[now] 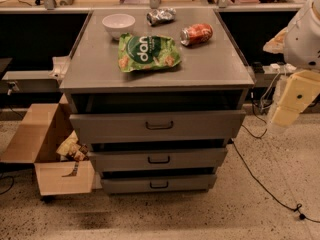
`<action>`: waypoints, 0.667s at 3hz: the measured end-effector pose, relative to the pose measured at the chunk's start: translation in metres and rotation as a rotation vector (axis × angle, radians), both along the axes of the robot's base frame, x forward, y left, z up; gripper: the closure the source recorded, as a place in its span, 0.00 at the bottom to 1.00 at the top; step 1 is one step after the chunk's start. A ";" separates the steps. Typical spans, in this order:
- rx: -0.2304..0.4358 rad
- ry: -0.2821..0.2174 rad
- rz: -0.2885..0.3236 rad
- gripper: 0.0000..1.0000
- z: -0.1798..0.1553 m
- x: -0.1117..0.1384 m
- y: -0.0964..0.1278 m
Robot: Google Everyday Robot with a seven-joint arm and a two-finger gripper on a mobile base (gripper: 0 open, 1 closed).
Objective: Open top drawer
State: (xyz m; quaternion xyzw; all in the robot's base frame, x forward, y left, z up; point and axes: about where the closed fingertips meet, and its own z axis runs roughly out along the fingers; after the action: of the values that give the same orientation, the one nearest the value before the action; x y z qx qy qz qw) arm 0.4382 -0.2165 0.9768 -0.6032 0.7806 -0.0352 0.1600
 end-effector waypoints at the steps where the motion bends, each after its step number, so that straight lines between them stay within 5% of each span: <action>1: 0.000 0.000 0.000 0.00 0.000 0.000 0.000; 2: -0.019 0.043 0.042 0.00 -0.033 0.007 0.002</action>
Offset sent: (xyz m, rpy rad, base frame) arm 0.0164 0.0024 -0.0895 -0.0511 0.1346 0.1105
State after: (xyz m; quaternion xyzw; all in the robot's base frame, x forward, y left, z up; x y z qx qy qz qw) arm 0.4448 -0.2146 0.9442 -0.6216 0.7707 -0.0263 0.1379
